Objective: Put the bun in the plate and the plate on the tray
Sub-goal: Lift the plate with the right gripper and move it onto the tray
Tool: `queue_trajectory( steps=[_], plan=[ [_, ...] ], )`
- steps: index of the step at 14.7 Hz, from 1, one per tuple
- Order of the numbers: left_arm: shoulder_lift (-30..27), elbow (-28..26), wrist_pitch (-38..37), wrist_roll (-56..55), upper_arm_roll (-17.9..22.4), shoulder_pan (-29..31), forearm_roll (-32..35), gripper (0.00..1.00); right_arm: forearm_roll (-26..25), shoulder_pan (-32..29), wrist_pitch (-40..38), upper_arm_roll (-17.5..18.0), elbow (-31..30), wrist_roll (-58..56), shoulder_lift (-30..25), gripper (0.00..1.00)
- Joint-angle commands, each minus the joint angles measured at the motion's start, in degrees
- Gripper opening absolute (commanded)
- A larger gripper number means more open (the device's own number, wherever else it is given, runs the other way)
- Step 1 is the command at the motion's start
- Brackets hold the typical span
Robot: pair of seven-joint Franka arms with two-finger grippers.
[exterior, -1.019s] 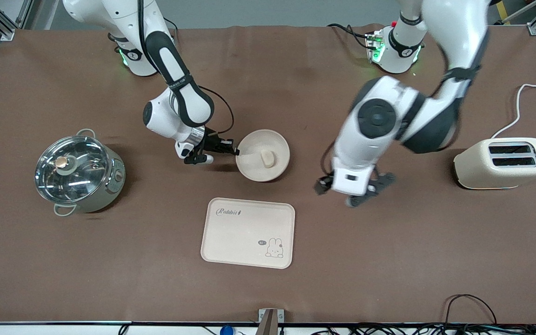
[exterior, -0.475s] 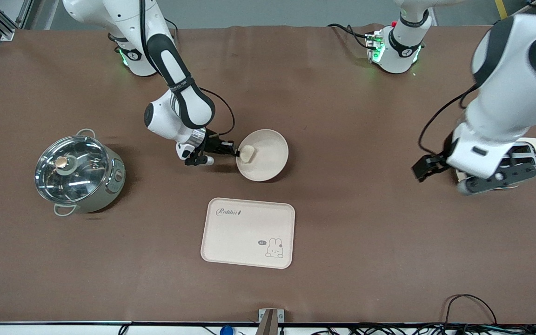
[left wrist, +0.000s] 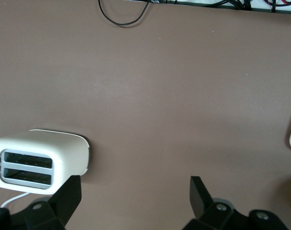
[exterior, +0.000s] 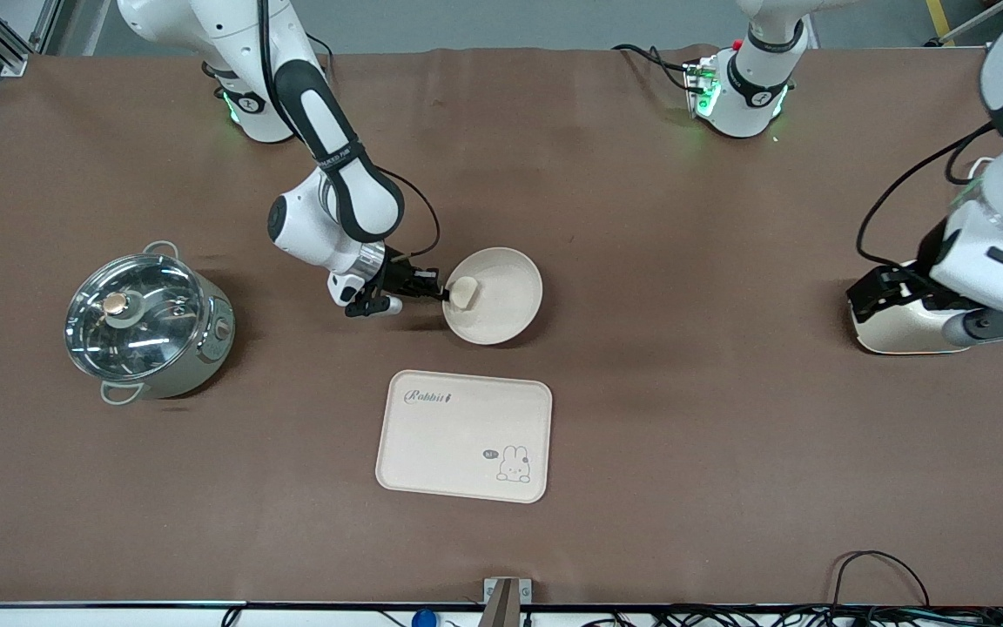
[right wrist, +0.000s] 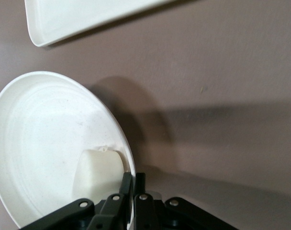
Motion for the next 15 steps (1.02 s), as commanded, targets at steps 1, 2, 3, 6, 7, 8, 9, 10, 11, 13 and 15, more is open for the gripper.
queue_trajectory(
  steps=[1,2,3,6,7,8,9,10,11,13,15],
  plan=[
    [-3.4,-0.9,-2.4,6.2,-0.4,3.3,-1.5,1.00,-7.1,-3.8,-1.1,0.1,1.2,1.4,-1.3,0.00],
    [-3.5,-0.9,-3.4,9.3,-0.4,4.0,-2.5,1.00,-10.6,-5.3,-2.6,0.1,2.7,3.4,-1.2,0.00],
    [-4.5,-1.0,-4.1,11.1,-0.3,4.6,-3.3,1.00,-14.6,-6.7,-4.7,0.1,5.0,6.6,-0.9,0.00],
    [-6.3,-1.2,-5.7,11.5,0.0,4.6,-4.1,1.00,-32.9,-10.0,-13.0,0.1,15.4,23.6,1.0,0.00],
    [-8.2,-2.1,-5.7,11.4,1.2,3.2,-5.0,1.00,-40.4,-11.1,-16.6,0.2,20.7,31.3,2.7,0.00],
    [-9.4,-3.9,-5.7,11.4,4.6,-1.3,-5.1,1.00,-46.3,-11.5,-20.4,0.2,26.0,37.2,5.2,0.00],
    [-11.1,-5.5,-5.8,11.0,9.5,-6.3,-5.2,1.00,-50.3,-12.0,-23.8,0.3,31.5,41.6,8.0,0.00],
    [-12.3,-7.4,-5.8,11.3,12.0,-8.9,-5.6,1.00,-52.8,-12.0,-26.4,0.2,36.4,44.2,11.0,0.00],
    [-14.0,-9.4,-5.7,11.3,12.4,-9.2,-7.6,1.00,-53.9,-12.7,-28.1,0.2,40.8,45.3,13.9,0.00],
    [-17.0,-13.6,-5.5,10.4,13.5,-11.0,-9.7,1.00,-55.3,-14.1,-29.1,0.1,47.8,45.3,19.8,0.00],
    [-18.6,-15.4,-5.6,10.1,15.0,-12.7,-9.9,1.00,-57.2,-15.6,-29.9,0.1,54.1,45.3,25.1,0.00]
  ],
)
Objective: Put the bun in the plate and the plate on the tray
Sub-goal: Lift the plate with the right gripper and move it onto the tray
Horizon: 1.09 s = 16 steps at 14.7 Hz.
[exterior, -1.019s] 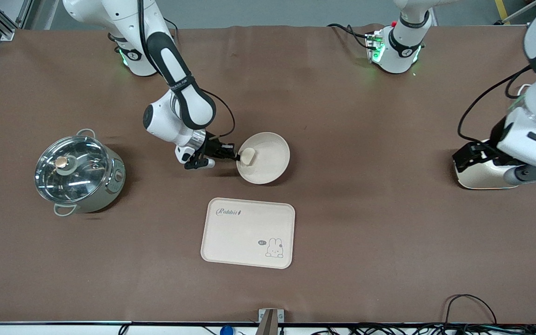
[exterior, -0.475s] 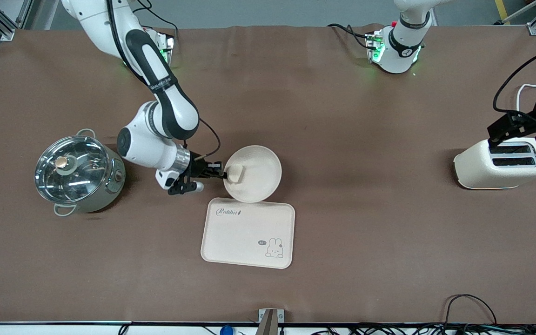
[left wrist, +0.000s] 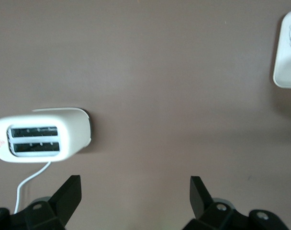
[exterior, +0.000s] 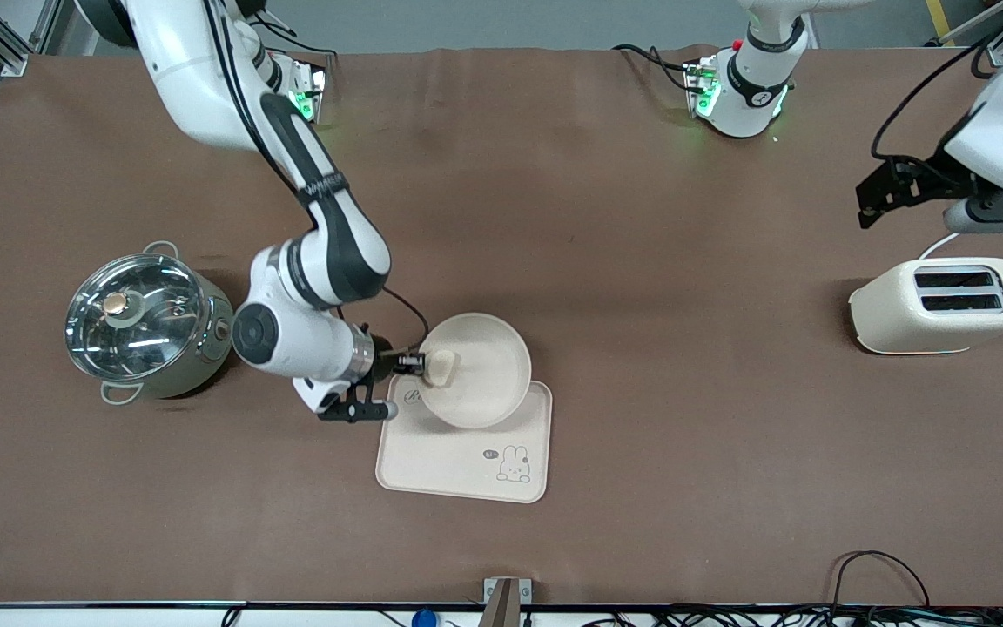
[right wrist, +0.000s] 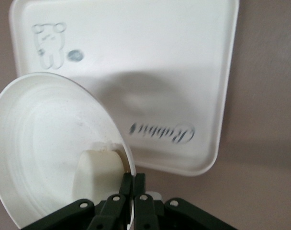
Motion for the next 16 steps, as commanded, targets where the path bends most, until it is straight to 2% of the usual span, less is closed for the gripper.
queue_trajectory(
  steps=[1,4,10,14,15,16],
  plan=[
    [-5.1,-6.0,0.8,-0.1,1.9,-1.4,-1.4,1.00,-2.5,-3.4,-3.8,0.7,13.0,1.4,9.5,0.00],
    [-5.4,-6.4,0.9,-0.4,1.8,-1.4,-1.8,1.00,-2.6,-4.8,-7.2,0.2,20.9,1.5,14.2,0.00],
    [-3.2,-5.0,1.2,0.1,1.8,-0.9,-2.3,1.00,-2.4,-5.0,-6.5,0.1,27.3,2.4,19.4,0.00],
    [-2.1,-4.5,2.6,-0.4,1.8,-0.8,-1.8,1.00,-2.4,-5.0,-5.2,0.4,27.4,2.4,20.1,0.00],
    [-2.1,-4.4,2.6,-0.4,1.9,-0.7,-1.9,1.00,-2.1,-5.3,-5.1,0.6,27.4,2.4,20.0,0.08],
    [-2.0,-4.3,2.7,-0.4,1.9,-0.7,-1.8,1.00,-1.9,-5.7,-5.0,0.8,27.4,2.5,20.0,0.30]
  ],
)
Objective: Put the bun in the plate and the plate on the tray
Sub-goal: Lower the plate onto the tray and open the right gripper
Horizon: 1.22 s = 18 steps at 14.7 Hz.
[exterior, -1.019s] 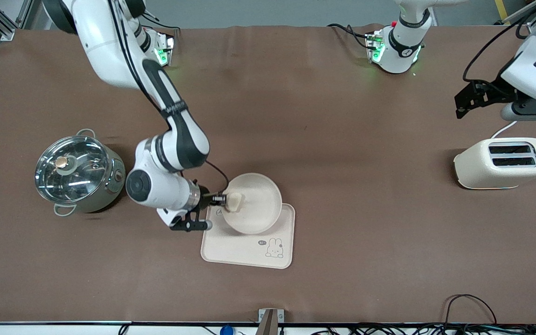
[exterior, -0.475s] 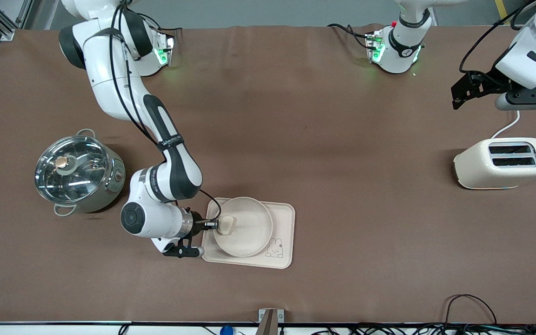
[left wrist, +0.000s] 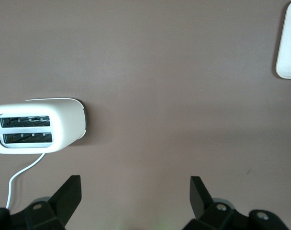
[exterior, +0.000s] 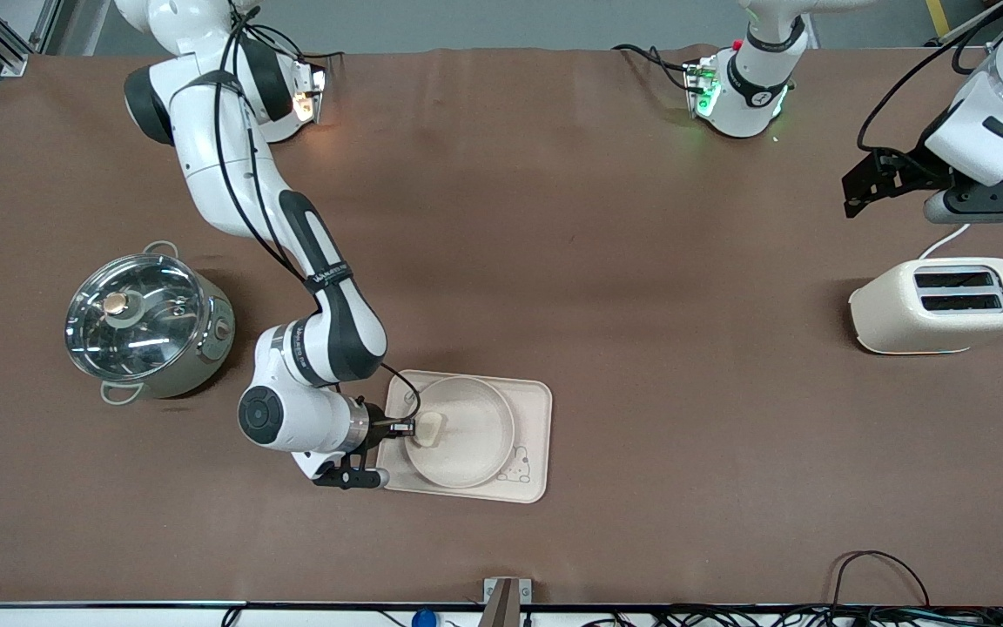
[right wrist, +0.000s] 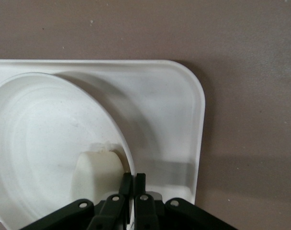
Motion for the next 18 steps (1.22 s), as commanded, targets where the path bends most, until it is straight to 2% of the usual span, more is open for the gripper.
queue_trajectory(
  steps=[1,4,9,12,14,16,18],
  plan=[
    [0.4,0.9,0.3,-0.3,0.3,0.1,-0.7,1.00,-0.5,-1.2,0.5,1.4,2.1,1.6,1.0,0.43],
    [0.4,1.2,0.3,-0.2,0.4,0.3,-0.6,1.00,-0.3,-1.9,-0.3,1.5,1.9,1.7,0.4,0.58],
    [0.4,2.5,0.0,0.2,0.4,1.1,-1.0,1.00,0.0,-2.9,-7.4,2.2,1.9,1.6,-2.8,0.63],
    [0.4,2.5,-0.1,0.8,0.4,1.2,-1.2,1.00,0.2,-3.3,-11.8,1.9,1.8,1.7,-5.8,0.73],
    [0.4,2.6,-0.2,1.2,0.4,1.1,-1.2,1.00,-1.7,-3.1,-13.8,1.4,1.2,1.7,-7.6,0.79],
    [0.1,2.7,-0.3,1.2,0.4,1.0,-1.2,1.00,-6.0,-3.1,-19.3,0.6,-0.2,1.9,-11.3,0.92],
    [0.1,2.7,-0.5,1.1,0.0,0.7,-1.3,1.00,-10.6,-3.0,-24.1,0.3,-1.1,2.0,-15.6,1.00]
  ],
)
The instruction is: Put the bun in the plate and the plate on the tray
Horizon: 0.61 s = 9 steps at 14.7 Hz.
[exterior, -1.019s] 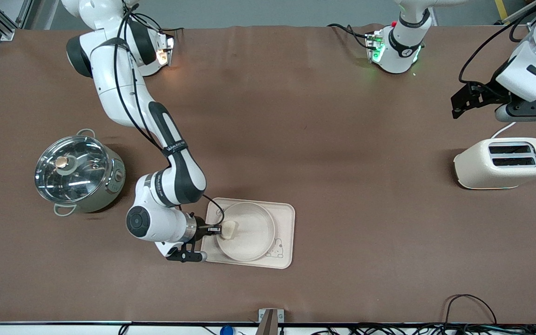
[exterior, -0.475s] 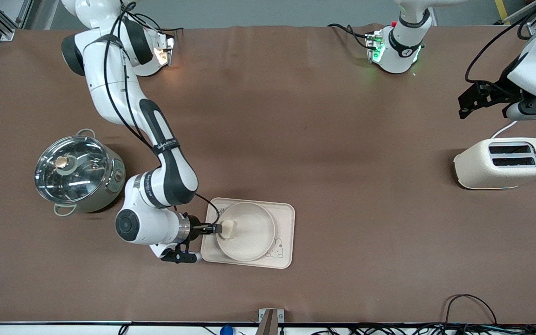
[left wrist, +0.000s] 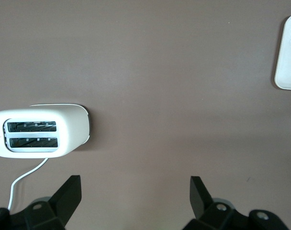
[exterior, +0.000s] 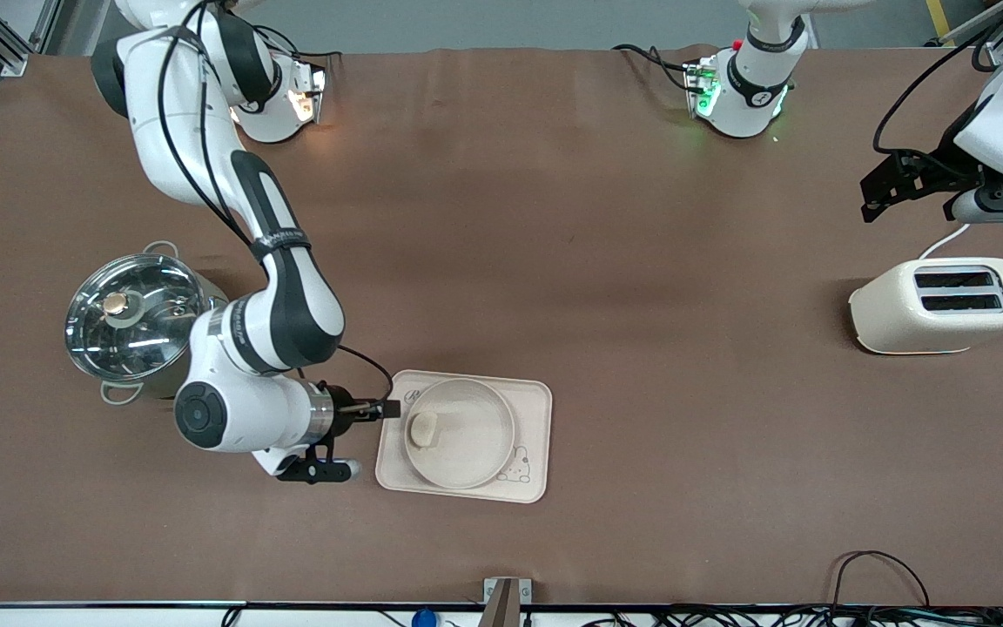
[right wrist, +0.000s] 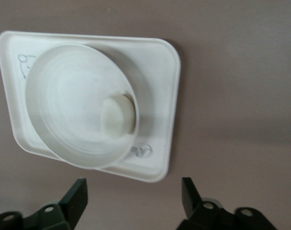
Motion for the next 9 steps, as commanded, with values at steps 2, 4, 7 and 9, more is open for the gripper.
queue_trajectory(
  steps=[2,4,7,9],
  plan=[
    [-0.1,0.9,-0.8,0.7,-0.6,-0.3,-1.2,1.00,-8.7,-0.3,-8.3,0.3,-4.2,0.8,-10.9,1.00],
    [-0.1,0.9,-2.7,0.7,-0.6,-0.3,-1.2,1.00,-13.4,-0.3,-12.1,0.2,-4.2,0.9,-16.1,1.00],
    [-0.2,1.0,-2.9,0.7,-0.7,-0.5,-1.2,1.00,-19.3,-0.8,-14.5,-0.1,-5.5,1.0,-24.0,1.00],
    [-0.2,1.4,-2.9,-0.1,-1.7,-1.1,-1.3,1.00,-21.7,-2.4,-14.9,-0.1,-8.0,0.9,-29.4,1.00]
  ],
)
